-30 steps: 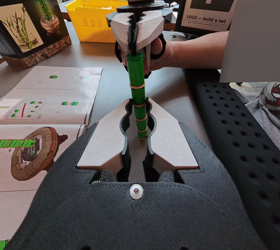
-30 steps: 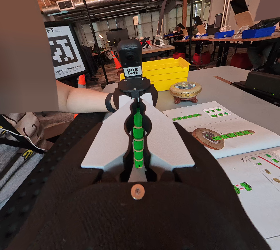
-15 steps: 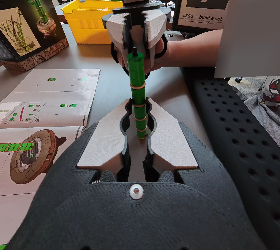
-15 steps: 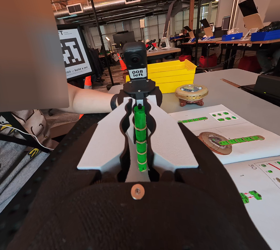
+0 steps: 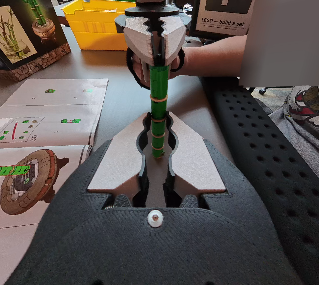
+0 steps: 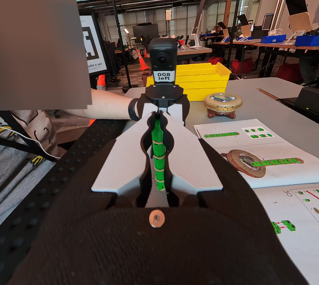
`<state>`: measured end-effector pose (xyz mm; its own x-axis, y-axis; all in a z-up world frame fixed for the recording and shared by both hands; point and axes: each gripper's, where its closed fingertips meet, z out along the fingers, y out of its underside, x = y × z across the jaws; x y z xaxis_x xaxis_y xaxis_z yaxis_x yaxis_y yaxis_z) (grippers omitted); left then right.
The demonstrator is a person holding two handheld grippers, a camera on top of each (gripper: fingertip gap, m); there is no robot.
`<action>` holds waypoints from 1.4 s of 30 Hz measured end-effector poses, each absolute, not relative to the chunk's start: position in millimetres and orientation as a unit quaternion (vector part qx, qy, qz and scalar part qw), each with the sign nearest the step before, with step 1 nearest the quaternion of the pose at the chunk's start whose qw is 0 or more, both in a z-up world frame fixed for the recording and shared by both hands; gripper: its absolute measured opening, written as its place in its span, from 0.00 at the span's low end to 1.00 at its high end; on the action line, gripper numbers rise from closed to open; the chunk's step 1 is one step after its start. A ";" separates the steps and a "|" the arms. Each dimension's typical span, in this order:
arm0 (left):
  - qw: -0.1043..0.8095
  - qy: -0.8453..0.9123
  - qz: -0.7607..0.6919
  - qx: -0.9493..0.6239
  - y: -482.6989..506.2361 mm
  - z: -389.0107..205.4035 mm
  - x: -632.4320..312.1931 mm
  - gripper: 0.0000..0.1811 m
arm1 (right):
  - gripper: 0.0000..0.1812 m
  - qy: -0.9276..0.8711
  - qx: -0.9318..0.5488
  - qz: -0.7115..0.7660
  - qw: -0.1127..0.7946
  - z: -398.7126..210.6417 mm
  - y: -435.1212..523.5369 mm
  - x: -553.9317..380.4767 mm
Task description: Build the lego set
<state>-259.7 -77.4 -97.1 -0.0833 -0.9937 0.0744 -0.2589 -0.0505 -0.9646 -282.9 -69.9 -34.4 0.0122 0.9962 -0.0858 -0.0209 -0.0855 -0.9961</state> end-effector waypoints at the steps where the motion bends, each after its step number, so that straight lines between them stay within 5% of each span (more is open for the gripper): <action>1: 0.387 0.566 -0.475 -0.552 -78.3 -97.2 -260.2 0.09 | 0.03 -0.474 -0.519 0.519 0.486 -34.7 -70.9 -283.5; 11: 0.454 0.484 -0.553 -0.505 -71.7 -39.5 -274.8 0.16 | 0.03 -0.483 -0.518 0.506 0.493 -35.0 -73.9 -286.5; 42: 0.461 0.508 -0.522 -0.507 -82.6 -53.6 -248.8 0.09 | 0.04 -0.497 -0.515 0.502 0.486 -38.7 -78.9 -288.1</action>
